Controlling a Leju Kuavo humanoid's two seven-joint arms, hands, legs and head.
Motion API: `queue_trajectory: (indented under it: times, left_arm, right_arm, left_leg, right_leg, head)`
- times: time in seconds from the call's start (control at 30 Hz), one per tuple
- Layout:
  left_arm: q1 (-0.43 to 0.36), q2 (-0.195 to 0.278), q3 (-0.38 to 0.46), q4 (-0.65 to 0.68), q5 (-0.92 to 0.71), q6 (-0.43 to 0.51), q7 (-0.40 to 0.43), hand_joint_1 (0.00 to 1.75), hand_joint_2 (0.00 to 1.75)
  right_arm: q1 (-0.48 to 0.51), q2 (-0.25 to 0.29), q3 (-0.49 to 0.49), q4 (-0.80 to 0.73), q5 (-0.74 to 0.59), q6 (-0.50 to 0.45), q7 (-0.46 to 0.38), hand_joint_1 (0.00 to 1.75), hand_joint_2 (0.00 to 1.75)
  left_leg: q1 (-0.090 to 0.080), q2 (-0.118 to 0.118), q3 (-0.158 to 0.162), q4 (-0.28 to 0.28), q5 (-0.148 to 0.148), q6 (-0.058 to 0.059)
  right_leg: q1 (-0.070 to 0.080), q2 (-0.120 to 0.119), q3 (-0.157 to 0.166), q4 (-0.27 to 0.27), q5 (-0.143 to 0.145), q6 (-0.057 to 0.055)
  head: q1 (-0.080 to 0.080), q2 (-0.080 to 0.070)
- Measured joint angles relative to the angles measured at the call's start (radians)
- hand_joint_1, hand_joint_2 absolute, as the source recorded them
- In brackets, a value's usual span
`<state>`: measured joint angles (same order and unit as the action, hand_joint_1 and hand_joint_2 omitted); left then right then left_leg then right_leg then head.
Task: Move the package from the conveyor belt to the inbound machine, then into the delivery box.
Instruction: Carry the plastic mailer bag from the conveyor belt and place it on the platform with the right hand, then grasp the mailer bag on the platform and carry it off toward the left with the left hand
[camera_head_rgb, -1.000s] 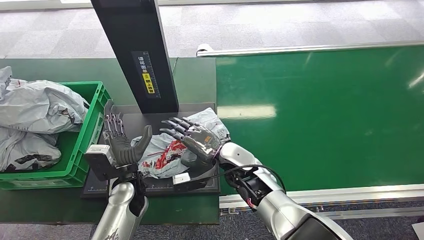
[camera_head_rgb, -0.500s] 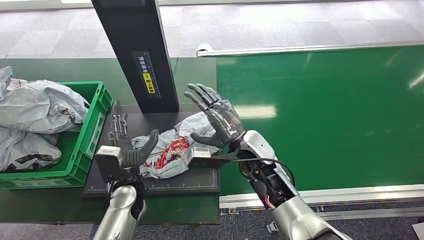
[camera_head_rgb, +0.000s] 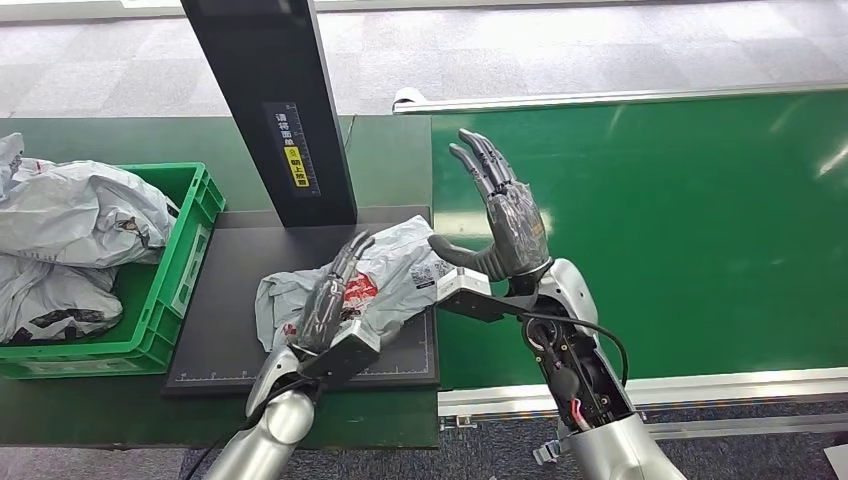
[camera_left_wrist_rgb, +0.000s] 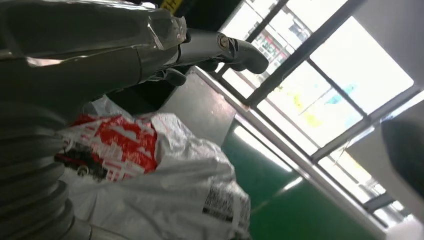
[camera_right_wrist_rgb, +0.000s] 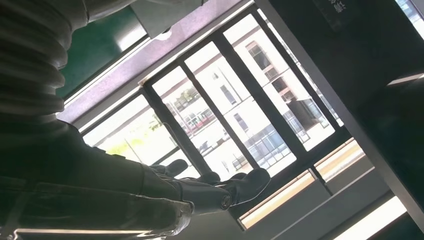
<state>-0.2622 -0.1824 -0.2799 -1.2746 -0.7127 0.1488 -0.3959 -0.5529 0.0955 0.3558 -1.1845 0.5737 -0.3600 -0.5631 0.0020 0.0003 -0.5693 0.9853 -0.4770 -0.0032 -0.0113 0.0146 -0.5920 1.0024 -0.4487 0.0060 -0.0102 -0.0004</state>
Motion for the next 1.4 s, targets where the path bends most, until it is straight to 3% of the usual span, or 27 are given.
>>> queue_trajectory:
  times: [0.2, 0.5, 1.17, 1.3, 1.4]
  left_arm:
    - [-0.034, 0.005, -0.044, 0.111, -0.120, -0.148, 0.084, 0.00, 1.75]
    - [-0.088, 0.005, -0.066, 0.240, -0.145, -0.238, 0.095, 0.00, 1.75]
    - [-0.124, 0.004, -0.071, 0.303, -0.145, -0.253, 0.091, 0.02, 1.75]
    - [-0.135, 0.004, -0.074, 0.318, -0.131, -0.267, 0.082, 1.60, 1.75]
    - [-0.144, 0.003, -0.073, 0.330, -0.114, -0.260, 0.073, 1.68, 1.75]
  right_arm:
    - [0.002, 0.005, -0.015, -0.016, 0.025, 0.003, 0.002, 0.00, 1.75]
    - [0.007, 0.016, -0.032, -0.019, 0.041, 0.003, 0.012, 0.00, 1.75]
    - [0.007, 0.021, -0.037, -0.019, 0.045, 0.003, 0.013, 0.00, 1.75]
    - [0.007, 0.021, -0.038, -0.019, 0.053, 0.002, 0.017, 0.00, 1.75]
    - [0.007, 0.021, -0.040, -0.019, 0.058, 0.002, 0.019, 0.00, 1.75]
  left_leg:
    - [0.000, 0.000, 0.000, 0.000, 0.000, 0.000]
    - [0.000, 0.000, 0.000, 0.000, 0.000, 0.000]
    - [0.000, 0.000, 0.001, 0.000, 0.000, 0.000]
    - [0.000, 0.000, 0.002, 0.000, 0.000, 0.000]
    - [0.000, 0.000, 0.002, 0.000, 0.000, 0.000]
  right_leg:
    - [0.000, 0.000, 0.000, 0.000, 0.000, 0.000]
    - [0.000, 0.000, 0.001, 0.000, 0.000, 0.000]
    - [0.000, 0.000, 0.002, 0.000, 0.000, 0.000]
    - [0.000, 0.000, 0.003, 0.000, 0.000, 0.000]
    - [0.000, 0.000, 0.003, 0.000, 0.000, 0.000]
  head:
    - [0.000, 0.000]
    - [0.000, 0.000]
    - [0.000, 0.000]
    - [0.000, 0.000]
    - [0.000, 0.000]
